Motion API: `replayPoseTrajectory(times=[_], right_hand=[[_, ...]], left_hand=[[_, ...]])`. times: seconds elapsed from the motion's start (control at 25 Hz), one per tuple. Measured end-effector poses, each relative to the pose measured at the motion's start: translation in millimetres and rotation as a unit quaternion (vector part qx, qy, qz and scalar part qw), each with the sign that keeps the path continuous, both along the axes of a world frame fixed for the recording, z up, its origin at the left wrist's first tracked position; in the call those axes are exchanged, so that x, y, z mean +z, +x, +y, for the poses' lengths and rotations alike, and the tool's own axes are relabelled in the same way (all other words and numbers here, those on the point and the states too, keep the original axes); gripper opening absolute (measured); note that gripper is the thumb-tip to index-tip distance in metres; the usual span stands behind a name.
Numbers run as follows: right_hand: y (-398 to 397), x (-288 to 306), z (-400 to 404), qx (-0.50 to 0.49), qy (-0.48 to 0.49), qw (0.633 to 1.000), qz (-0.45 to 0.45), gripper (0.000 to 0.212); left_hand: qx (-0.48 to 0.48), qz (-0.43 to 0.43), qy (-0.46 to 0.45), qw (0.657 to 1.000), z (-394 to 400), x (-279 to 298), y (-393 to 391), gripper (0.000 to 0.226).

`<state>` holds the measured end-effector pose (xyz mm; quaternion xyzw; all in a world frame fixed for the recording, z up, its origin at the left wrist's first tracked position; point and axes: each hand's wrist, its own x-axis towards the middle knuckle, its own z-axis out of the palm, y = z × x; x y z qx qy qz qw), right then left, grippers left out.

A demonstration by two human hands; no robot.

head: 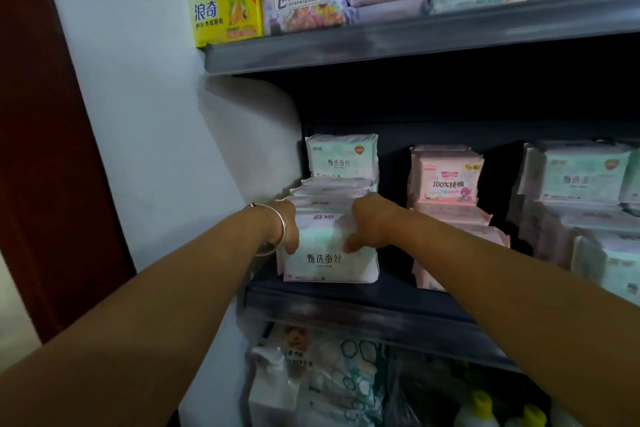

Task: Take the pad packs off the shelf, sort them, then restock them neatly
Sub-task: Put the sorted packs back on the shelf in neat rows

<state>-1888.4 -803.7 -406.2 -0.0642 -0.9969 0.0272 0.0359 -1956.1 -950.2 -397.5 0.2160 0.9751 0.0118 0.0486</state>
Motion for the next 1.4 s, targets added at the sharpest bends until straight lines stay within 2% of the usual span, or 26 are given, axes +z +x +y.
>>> replayPoseTrajectory(times=[0.28, 0.4, 0.56, 0.64, 0.68, 0.76, 0.84, 0.96, 1.08, 1.16, 1.24, 1.32, 1.4], right_hand=[[-16, -2, -23, -0.033, -0.022, 0.999, 0.024, 0.058], [-23, -7, -34, -0.062, -0.008, 0.998, 0.012, 0.075], [-29, -8, -41, -0.098, 0.124, 0.987, 0.008, 0.094], [-32, -8, -43, -0.099, 0.143, 0.985, 0.013, 0.096], [-34, -9, -42, -0.091, 0.137, 0.986, 0.009, 0.097], [-38, -9, -41, -0.067, 0.108, 0.992, -0.008, 0.1], [-44, -11, -38, -0.062, 0.062, 0.995, -0.036, 0.107], [-57, -15, -34, -0.088, 0.001, 0.993, -0.083, 0.118], [-60, -14, -35, -0.07, 0.027, 0.993, -0.096, 0.111], [-57, -12, -36, -0.051, 0.032, 0.993, -0.097, 0.105], [-53, -6, -35, -0.029, 0.017, 0.995, -0.092, 0.091], [-54, 4, -32, -0.011, -0.014, 0.996, -0.082, 0.077], [-61, 12, -26, -0.018, -0.039, 0.997, -0.066, 0.073]], left_hand=[[0.0, 0.006, -0.01, 1.0, -1, -4, -25, 0.045], [0.009, -0.009, 0.004, 1.0, -4, -5, -36, 0.046], [0.005, -0.036, 0.018, 0.999, -6, -3, -43, 0.034], [0.007, -0.056, 0.023, 0.998, -6, -2, -51, 0.014], [0.005, -0.062, 0.028, 0.998, -4, -1, -52, 0.01], [-0.007, -0.085, 0.031, 0.996, -2, 1, -55, 0.021], [-0.019, -0.09, 0.027, 0.995, -2, 3, -55, 0.023], [-0.026, -0.095, 0.03, 0.995, -3, 7, -52, 0.014], [-0.039, -0.103, 0.029, 0.994, -3, 8, -49, 0.027], [-0.05, -0.091, 0.006, 0.995, -3, 10, -47, 0.027], [-0.054, -0.069, -0.031, 0.996, -1, 12, -53, 0.031], [-0.056, -0.026, -0.047, 0.997, 0, 16, -62, 0.027], [-0.059, 0.041, -0.064, 0.995, 3, 17, -69, 0.032]])
